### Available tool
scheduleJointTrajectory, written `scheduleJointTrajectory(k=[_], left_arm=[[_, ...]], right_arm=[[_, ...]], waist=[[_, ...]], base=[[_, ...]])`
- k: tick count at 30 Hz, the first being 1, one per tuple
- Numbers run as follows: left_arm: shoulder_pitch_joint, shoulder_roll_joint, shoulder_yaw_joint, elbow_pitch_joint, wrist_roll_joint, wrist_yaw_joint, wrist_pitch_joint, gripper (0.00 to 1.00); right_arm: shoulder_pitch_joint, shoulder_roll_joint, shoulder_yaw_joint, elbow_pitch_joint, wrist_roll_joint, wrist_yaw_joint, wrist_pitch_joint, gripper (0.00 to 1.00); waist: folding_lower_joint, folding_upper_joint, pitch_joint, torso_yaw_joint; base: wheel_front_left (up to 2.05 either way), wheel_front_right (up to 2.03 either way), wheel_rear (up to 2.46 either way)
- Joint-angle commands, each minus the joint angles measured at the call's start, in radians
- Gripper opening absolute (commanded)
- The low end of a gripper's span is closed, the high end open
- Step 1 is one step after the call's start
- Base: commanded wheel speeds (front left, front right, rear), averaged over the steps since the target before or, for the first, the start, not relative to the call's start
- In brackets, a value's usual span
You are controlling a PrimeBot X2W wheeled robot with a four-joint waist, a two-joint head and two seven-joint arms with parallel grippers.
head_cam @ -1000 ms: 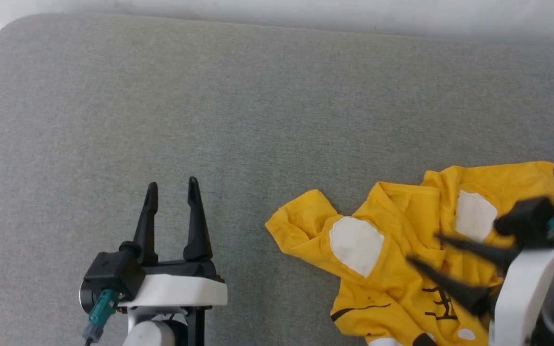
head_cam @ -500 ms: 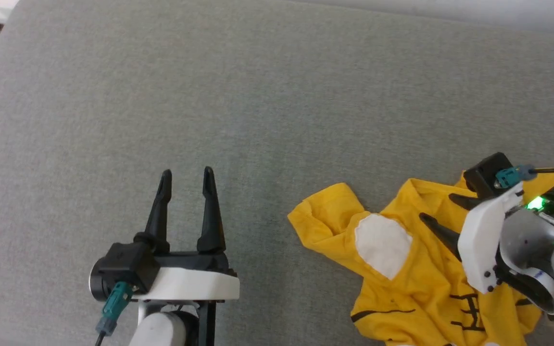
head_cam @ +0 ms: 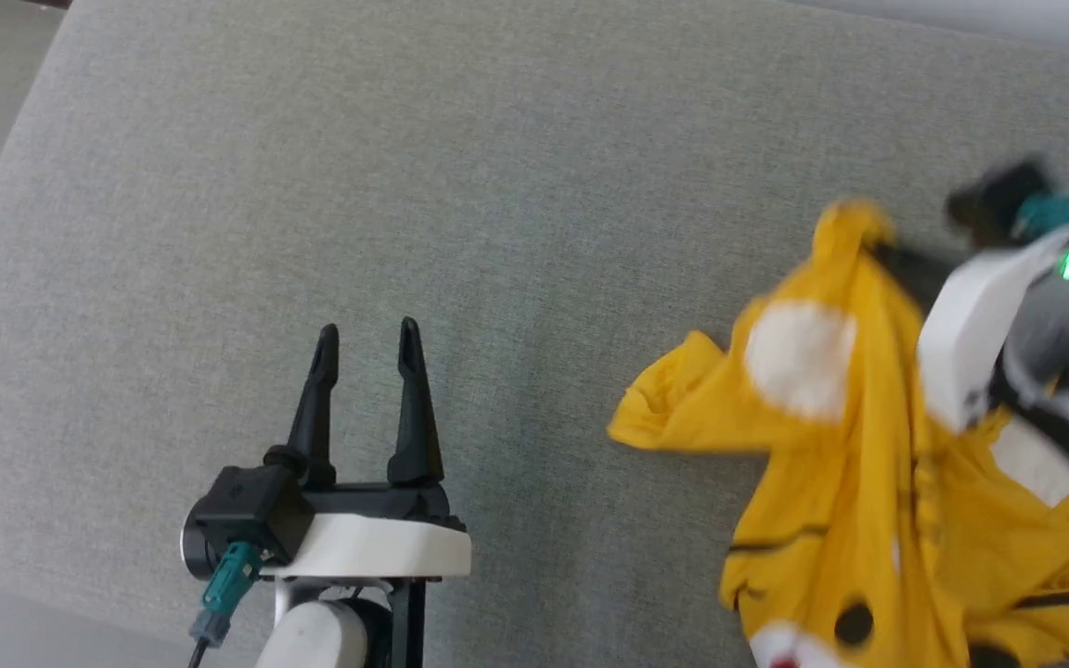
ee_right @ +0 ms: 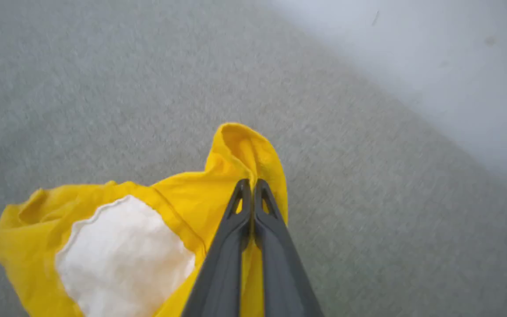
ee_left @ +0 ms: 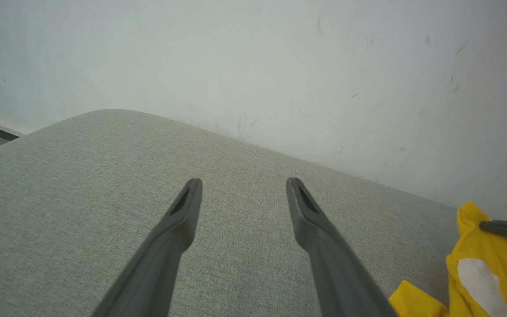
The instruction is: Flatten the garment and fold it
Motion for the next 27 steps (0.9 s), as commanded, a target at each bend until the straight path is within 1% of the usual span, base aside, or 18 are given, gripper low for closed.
scheduleJointTrajectory(k=[1,5,6,7,8,9,13,15,17,21,24,27], left_arm=[[-0.014,-0.003,-0.007,-0.003,-0.007,0.005,-0.005,1.0],[-0.041,-0.003,-0.018,0.005,-0.021,0.001,-0.005,1.0],[-0.047,-0.003,-0.023,0.009,-0.024,0.003,-0.005,1.0],[-0.054,-0.003,-0.028,0.012,-0.027,0.008,-0.005,1.0],[-0.06,-0.003,-0.032,0.015,-0.031,0.012,-0.005,1.0],[-0.067,-0.003,-0.034,0.018,-0.036,0.016,-0.005,1.0],[-0.088,-0.003,-0.045,0.031,-0.055,0.025,-0.005,1.0],[-0.091,-0.003,-0.045,0.036,-0.057,0.03,-0.005,1.0],[-0.089,-0.003,-0.039,0.04,-0.054,0.032,-0.005,1.0],[-0.071,-0.003,-0.017,0.045,-0.035,0.027,-0.005,1.0],[-0.051,-0.003,0.004,0.044,-0.017,0.018,-0.005,1.0],[-0.028,0.001,0.02,0.041,0.001,0.008,-0.005,1.0]], right_arm=[[-0.072,-0.002,-0.019,0.0,-0.023,-0.001,-0.03,0.0],[-0.21,0.01,-0.032,0.046,-0.088,-0.001,-0.116,0.0],[-0.24,0.017,-0.039,0.075,-0.109,-0.001,-0.146,0.08],[-0.267,0.022,-0.043,0.109,-0.137,-0.001,-0.178,0.35],[-0.289,0.03,-0.049,0.151,-0.165,-0.001,-0.209,0.96],[-0.305,0.039,-0.055,0.199,-0.194,-0.001,-0.231,1.0],[-0.345,0.077,-0.059,0.358,-0.261,-0.001,-0.279,1.0],[-0.351,0.097,-0.059,0.395,-0.265,-0.001,-0.306,1.0],[-0.352,0.108,-0.056,0.406,-0.258,-0.001,-0.337,1.0],[-0.312,0.125,-0.091,0.355,-0.211,-0.001,-0.403,1.0],[-0.233,0.14,-0.157,0.264,-0.166,-0.001,-0.438,1.0],[-0.115,0.159,-0.248,0.144,-0.156,-0.001,-0.46,1.0]], waist=[[0.0,0.0,0.005,0.012],[0.0,0.0,0.026,0.036],[0.0,0.0,0.032,0.042],[0.0,0.0,0.038,0.048],[0.0,0.0,0.043,0.053],[0.0,0.0,0.046,0.056],[0.0,0.0,0.049,0.062],[0.0,0.0,0.043,0.055],[0.0,0.0,0.033,0.043],[0.0,0.0,0.002,0.006],[0.0,0.0,-0.024,-0.029],[0.0,0.0,-0.048,-0.065]], base=[[0.0,0.0,0.0],[0.0,0.0,0.0],[0.0,0.0,0.0],[0.0,0.0,0.0],[0.0,0.0,0.0],[0.0,0.0,0.0],[0.0,0.0,0.0],[0.0,0.0,0.0],[0.0,0.0,0.0],[0.0,0.0,0.0],[0.0,0.0,0.0],[0.0,0.0,0.0]])
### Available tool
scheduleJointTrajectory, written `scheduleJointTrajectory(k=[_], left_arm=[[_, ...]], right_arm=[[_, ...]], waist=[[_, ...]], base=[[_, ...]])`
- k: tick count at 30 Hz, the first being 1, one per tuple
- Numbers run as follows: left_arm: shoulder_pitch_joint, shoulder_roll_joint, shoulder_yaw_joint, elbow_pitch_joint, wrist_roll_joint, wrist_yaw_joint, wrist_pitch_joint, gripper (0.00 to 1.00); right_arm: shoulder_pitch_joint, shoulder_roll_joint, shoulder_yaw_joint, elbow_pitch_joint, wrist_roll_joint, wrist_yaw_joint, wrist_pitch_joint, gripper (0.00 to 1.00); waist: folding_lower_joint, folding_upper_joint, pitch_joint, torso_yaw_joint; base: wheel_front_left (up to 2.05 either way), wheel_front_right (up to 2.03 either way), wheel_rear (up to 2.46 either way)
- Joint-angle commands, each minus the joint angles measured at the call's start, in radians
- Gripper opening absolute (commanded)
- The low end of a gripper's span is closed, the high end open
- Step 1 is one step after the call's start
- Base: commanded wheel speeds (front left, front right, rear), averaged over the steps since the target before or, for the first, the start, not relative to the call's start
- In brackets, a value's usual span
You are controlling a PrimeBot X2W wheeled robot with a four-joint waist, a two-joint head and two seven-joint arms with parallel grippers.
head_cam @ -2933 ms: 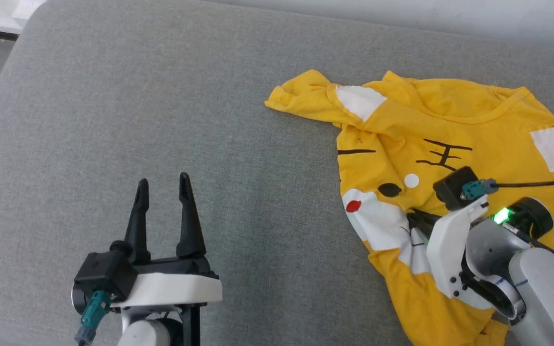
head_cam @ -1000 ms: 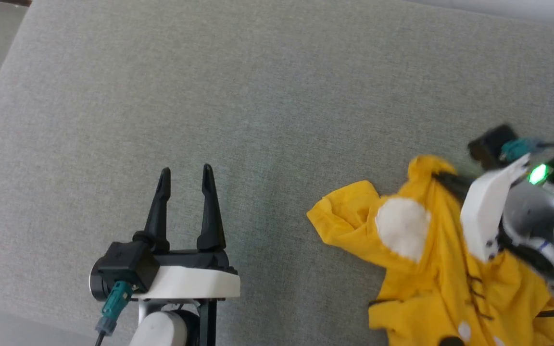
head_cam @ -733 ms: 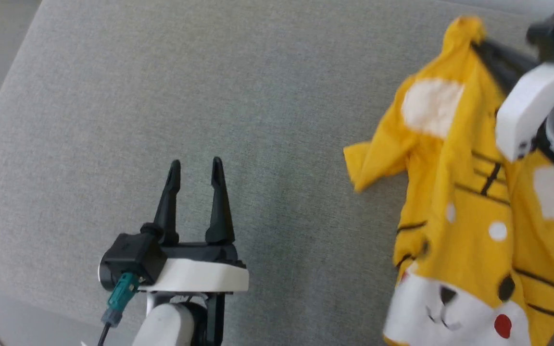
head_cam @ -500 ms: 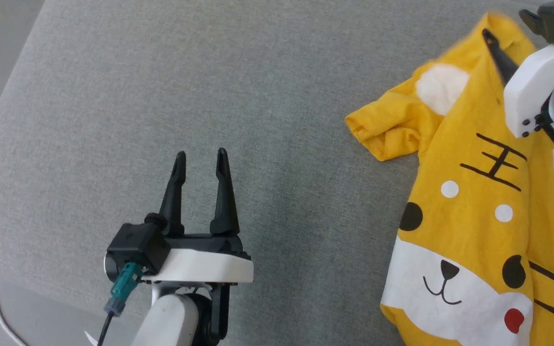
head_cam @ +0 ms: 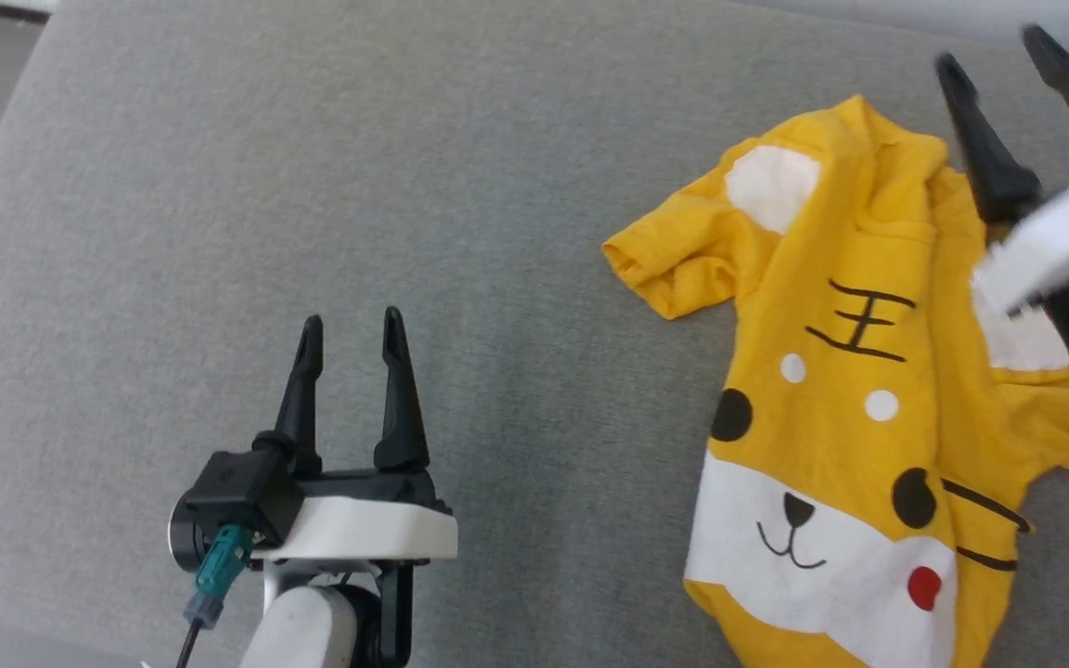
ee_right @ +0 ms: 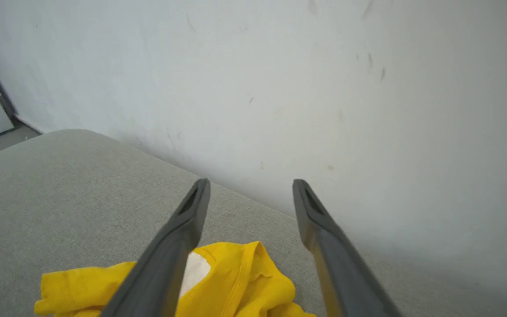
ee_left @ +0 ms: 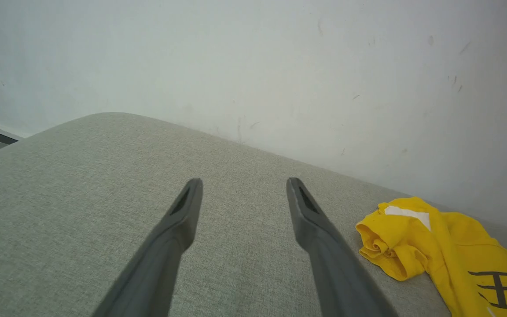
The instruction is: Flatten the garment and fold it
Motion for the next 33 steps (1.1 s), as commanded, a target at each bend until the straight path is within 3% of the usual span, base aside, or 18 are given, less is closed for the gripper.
scheduleJointTrajectory(k=[1,4,8,12,18,23,30,33], left_arm=[[0.019,0.003,0.008,-0.002,0.015,-0.011,-0.005,1.0],[0.043,0.004,0.012,-0.01,0.031,-0.017,-0.005,1.0],[0.072,0.008,0.022,-0.016,0.037,-0.021,-0.005,1.0],[0.101,0.008,0.025,-0.025,0.042,-0.019,-0.005,1.0],[0.112,0.02,0.001,-0.019,0.05,-0.035,0.007,1.0],[0.005,0.063,-0.034,-0.003,0.095,-0.07,0.069,1.0],[-0.222,0.11,-0.103,0.101,0.129,-0.168,0.262,1.0],[-0.292,0.104,-0.114,0.154,0.11,-0.199,0.318,1.0]], right_arm=[[0.09,0.028,-0.064,-0.068,0.008,-0.001,-0.012,1.0],[0.256,0.092,-0.194,-0.217,-0.015,-0.001,-0.033,1.0],[0.492,0.229,-0.344,-0.411,-0.091,-0.001,-0.074,1.0],[0.684,0.327,-0.399,-0.528,-0.143,-0.001,-0.108,1.0],[0.786,0.342,-0.4,-0.538,-0.073,-0.001,-0.133,1.0],[0.769,0.343,-0.393,-0.549,-0.067,-0.001,-0.135,1.0],[0.744,0.343,-0.379,-0.566,-0.068,-0.001,-0.116,1.0],[0.735,0.343,-0.373,-0.56,-0.062,-0.001,-0.11,1.0]], waist=[[0.0001,0.0,-0.051,-0.06],[0.0001,0.0,-0.069,-0.086],[0.0001,0.0,-0.082,-0.115],[0.0001,0.0,-0.089,-0.143],[0.0001,0.0,-0.091,-0.178],[0.0001,0.0,-0.072,-0.182],[0.0001,0.0,-0.018,-0.193],[0.0001,0.0,0.005,-0.203]], base=[[0.0,0.0,0.0],[0.0,0.0,0.0],[0.0,0.0,0.0],[0.0,0.0,0.0],[0.0,0.0,0.0],[0.0,0.0,0.0],[0.0,0.0,0.0],[0.0,0.0,0.0]])
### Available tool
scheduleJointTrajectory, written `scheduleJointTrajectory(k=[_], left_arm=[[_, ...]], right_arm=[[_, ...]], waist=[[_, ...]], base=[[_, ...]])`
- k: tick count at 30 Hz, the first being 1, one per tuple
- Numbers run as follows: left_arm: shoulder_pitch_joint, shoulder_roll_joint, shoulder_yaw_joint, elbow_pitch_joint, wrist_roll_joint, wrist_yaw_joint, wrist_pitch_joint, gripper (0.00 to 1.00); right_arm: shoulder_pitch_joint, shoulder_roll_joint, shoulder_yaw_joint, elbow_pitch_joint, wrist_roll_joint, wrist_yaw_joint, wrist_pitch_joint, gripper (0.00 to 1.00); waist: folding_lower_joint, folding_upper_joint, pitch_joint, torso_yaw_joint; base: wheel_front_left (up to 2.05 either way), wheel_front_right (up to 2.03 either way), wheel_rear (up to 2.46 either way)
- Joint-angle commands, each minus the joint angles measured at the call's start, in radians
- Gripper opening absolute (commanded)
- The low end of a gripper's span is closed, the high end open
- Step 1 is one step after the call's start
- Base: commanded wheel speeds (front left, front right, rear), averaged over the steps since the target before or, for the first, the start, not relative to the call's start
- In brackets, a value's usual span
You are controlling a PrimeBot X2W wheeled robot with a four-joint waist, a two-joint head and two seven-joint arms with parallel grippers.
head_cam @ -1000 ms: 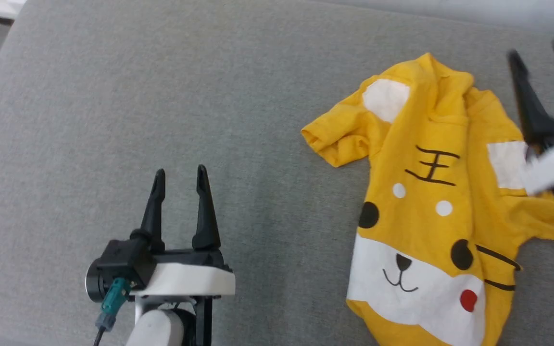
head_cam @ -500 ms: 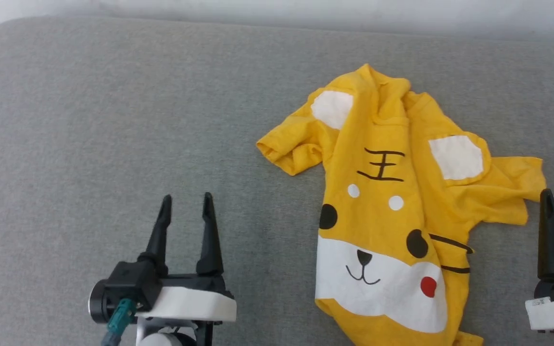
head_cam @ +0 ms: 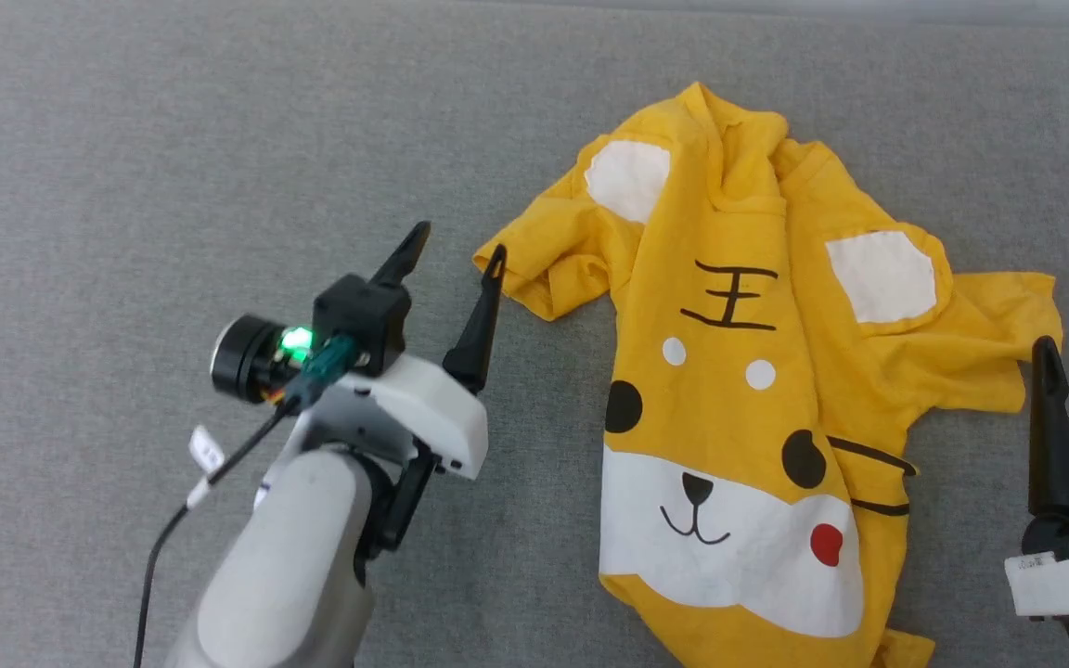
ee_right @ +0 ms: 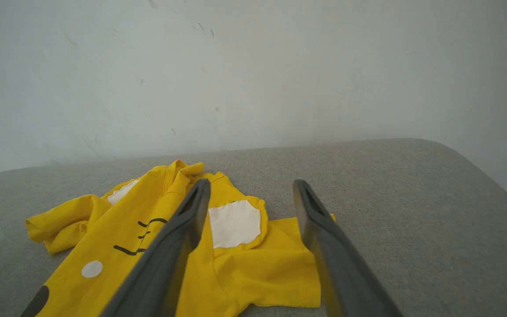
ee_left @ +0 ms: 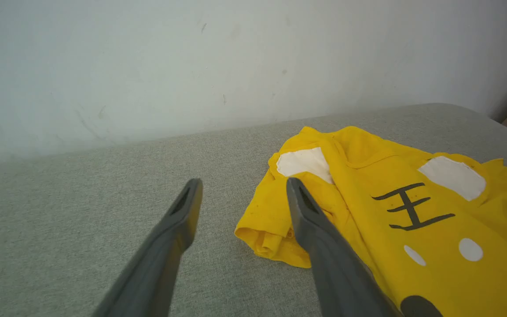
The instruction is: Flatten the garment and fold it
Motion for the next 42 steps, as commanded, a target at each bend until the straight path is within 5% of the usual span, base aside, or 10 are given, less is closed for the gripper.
scheduleJointTrajectory(k=[1,14,16,17,31,40,41,42], left_arm=[[-0.048,-0.004,-0.007,0.036,-0.012,-0.02,0.024,1.0],[-0.134,-0.014,-0.016,0.215,-0.039,-0.039,0.065,1.0],[-0.146,-0.013,-0.011,0.224,-0.034,-0.03,0.045,0.18],[-0.15,-0.013,-0.01,0.229,-0.034,-0.028,0.037,0.0],[-0.187,0.006,0.014,0.215,-0.041,-0.002,-0.001,0.0],[-0.276,0.078,0.053,0.151,0.006,0.036,-0.009,0.0],[-0.286,0.079,0.054,0.168,0.009,0.039,-0.01,0.71],[-0.295,0.08,0.05,0.189,0.012,0.04,-0.008,1.0]], right_arm=[[-0.018,0.003,0.005,0.004,0.008,-0.001,0.001,1.0],[-0.052,0.003,0.005,0.027,0.016,-0.001,-0.006,1.0],[-0.054,0.003,0.004,0.026,0.017,-0.001,-0.007,1.0],[-0.054,0.003,0.003,0.026,0.017,-0.001,-0.008,1.0],[-0.062,0.003,-0.003,0.033,0.015,-0.001,-0.005,1.0],[-0.07,0.003,0.01,0.043,0.015,-0.001,-0.007,1.0],[-0.073,0.003,0.013,0.044,0.015,-0.001,-0.007,1.0],[-0.075,0.003,0.017,0.045,0.015,-0.001,-0.006,1.0]], waist=[[-0.0001,0.0,0.032,-0.018],[-0.0001,0.0,0.08,-0.056],[-0.0001,0.0,0.084,-0.059],[-0.0001,0.0,0.085,-0.06],[-0.0001,0.0,0.087,-0.051],[-0.0001,0.0,0.097,-0.044],[-0.0001,0.0,0.1,-0.044],[-0.0001,0.0,0.102,-0.046]], base=[[0.0,0.0,0.0],[0.0,0.0,0.0],[0.0,0.0,0.0],[0.0,0.0,0.0],[0.0,0.0,0.0],[0.0,0.0,0.0],[0.0,0.0,0.0],[0.0,0.0,0.0]])
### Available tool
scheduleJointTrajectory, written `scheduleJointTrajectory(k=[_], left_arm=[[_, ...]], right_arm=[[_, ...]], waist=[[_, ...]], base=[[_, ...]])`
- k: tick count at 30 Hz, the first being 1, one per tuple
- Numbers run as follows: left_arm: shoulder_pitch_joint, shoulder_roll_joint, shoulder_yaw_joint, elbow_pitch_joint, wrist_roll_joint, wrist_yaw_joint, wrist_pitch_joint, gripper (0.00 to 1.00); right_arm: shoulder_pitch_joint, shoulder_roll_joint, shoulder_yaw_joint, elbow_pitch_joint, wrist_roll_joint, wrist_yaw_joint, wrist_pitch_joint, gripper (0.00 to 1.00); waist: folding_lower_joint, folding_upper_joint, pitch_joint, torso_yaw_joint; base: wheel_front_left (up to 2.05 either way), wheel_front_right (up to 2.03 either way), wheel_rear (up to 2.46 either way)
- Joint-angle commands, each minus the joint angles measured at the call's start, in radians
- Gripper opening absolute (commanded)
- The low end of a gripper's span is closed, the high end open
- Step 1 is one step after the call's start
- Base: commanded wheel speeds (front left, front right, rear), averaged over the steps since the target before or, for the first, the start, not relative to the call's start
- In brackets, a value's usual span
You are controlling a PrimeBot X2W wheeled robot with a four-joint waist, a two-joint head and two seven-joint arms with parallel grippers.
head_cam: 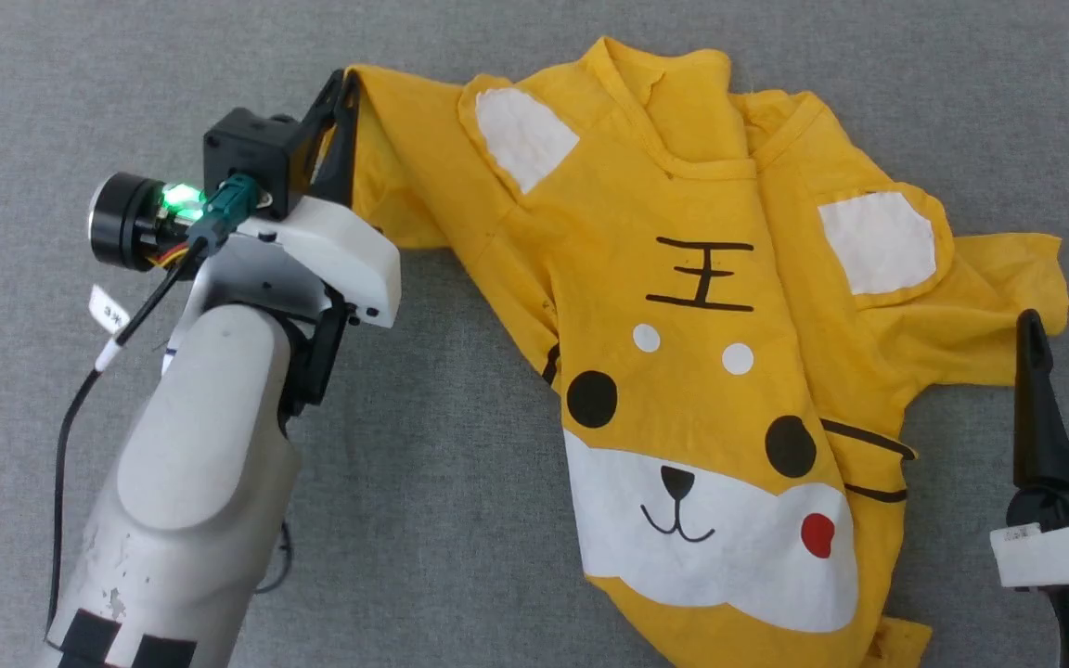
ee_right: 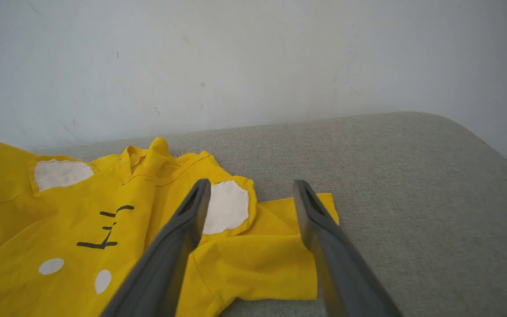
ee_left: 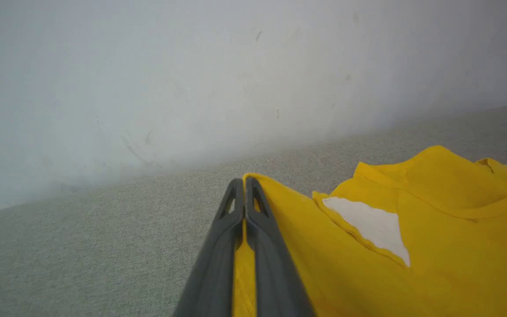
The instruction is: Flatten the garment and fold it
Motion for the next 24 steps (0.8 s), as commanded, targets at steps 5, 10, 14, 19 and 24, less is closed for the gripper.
scheduleJointTrajectory(k=[5,10,14,19,24], left_arm=[[-0.029,-0.021,0.003,0.091,-0.004,0.022,-0.029,1.0],[-0.022,-0.042,0.012,0.138,-0.011,0.055,-0.072,1.0],[0.0,-0.058,-0.013,0.086,0.016,0.081,-0.129,1.0],[0.115,-0.112,-0.072,-0.074,0.008,0.094,-0.141,1.0],[0.334,-0.105,-0.14,-0.243,-0.011,0.117,-0.008,1.0]], right_arm=[[-0.024,0.003,0.011,0.003,0.003,-0.001,-0.002,1.0],[-0.021,0.003,0.004,0.005,0.0,-0.001,0.003,1.0],[-0.013,0.003,0.005,0.003,-0.005,-0.001,0.01,1.0],[-0.002,0.003,0.007,-0.005,-0.007,-0.001,0.023,1.0],[0.01,0.003,0.001,-0.015,-0.013,-0.001,0.04,1.0]], waist=[[0.0,0.0,0.01,-0.009],[0.0,0.0,0.006,-0.003],[0.0,0.0,-0.004,0.009],[0.0,0.0,-0.027,0.026],[0.0,0.0,-0.064,0.033]], base=[[0.0,0.0,0.0],[0.0,0.0,0.0],[0.0,0.0,0.0],[0.0,0.0,0.0],[0.0,0.0,0.0]])
